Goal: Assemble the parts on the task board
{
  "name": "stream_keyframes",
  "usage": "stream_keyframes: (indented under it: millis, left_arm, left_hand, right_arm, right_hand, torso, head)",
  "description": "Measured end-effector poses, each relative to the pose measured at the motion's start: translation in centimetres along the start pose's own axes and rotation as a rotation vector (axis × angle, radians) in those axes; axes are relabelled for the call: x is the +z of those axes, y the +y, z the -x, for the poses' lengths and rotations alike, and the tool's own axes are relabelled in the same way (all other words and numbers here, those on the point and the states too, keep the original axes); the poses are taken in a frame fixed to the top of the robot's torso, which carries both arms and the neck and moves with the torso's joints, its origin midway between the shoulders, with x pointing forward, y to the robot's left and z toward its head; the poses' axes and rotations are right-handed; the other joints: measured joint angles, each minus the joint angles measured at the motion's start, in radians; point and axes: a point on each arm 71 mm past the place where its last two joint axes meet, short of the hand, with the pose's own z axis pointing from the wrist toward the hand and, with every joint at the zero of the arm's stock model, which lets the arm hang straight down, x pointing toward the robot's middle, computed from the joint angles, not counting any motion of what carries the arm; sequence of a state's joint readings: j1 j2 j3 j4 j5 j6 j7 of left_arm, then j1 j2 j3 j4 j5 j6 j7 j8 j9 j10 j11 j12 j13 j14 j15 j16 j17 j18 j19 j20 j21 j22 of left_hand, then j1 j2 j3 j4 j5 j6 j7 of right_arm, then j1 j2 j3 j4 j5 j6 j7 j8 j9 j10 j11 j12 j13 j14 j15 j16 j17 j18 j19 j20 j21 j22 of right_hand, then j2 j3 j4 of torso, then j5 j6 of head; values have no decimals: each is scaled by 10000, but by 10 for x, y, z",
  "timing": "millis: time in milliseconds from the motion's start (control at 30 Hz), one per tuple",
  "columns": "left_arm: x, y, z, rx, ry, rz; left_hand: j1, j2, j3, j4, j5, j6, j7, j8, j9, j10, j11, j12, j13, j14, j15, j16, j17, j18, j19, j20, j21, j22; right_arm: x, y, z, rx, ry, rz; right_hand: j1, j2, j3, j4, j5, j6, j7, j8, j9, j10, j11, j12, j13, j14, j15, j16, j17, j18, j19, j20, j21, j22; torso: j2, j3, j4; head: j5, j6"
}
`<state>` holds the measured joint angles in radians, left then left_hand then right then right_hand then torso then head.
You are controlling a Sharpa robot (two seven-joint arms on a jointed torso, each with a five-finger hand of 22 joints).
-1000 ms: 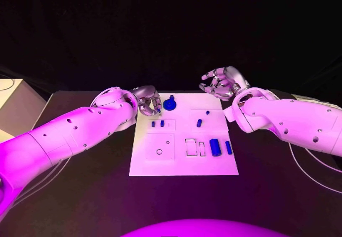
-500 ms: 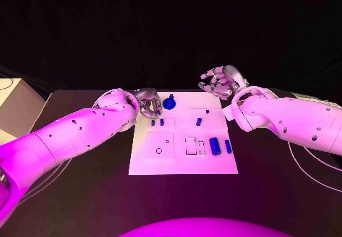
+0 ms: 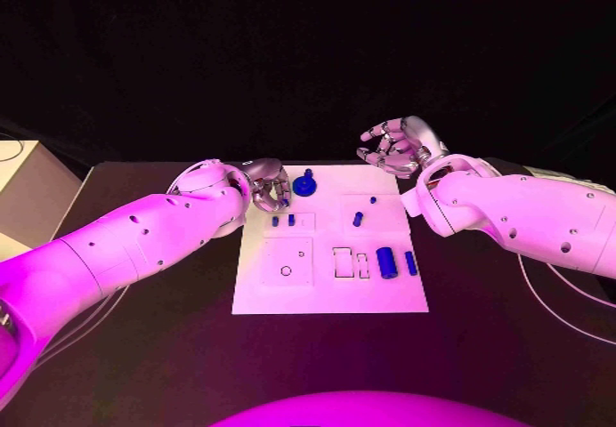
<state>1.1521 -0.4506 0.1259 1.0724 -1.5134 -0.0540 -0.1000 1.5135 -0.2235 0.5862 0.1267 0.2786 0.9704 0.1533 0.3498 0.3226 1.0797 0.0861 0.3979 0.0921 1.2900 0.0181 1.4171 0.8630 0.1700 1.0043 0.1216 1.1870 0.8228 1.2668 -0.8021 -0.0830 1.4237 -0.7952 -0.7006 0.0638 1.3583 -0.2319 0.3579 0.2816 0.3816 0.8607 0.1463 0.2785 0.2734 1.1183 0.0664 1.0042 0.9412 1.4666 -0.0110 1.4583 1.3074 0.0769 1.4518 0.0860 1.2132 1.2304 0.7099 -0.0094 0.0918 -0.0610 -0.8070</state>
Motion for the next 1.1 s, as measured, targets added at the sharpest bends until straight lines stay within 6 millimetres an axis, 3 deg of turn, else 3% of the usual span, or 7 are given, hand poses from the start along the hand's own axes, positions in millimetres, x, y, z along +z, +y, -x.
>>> stream_keyframes:
  millis: [1100]
  left_arm:
    - [3,-2,-5,182,217,16]
  left_hand:
    - [-66,-66,32,-27,8,-39,2,-167,-7,69,1,-203,-1,-18,17,0,-206,1,-128,9,-119,-264]
  right_arm:
    - [1,0,-1,0,8,4]
  right_hand:
    - [0,0,70,-16,-1,-1,-1,0,7,17,17,-61,-72,0,0,0,0,0,0,0,0,-11]
  torso:
    - [-6,2,1]
  head:
    - [-78,-68]
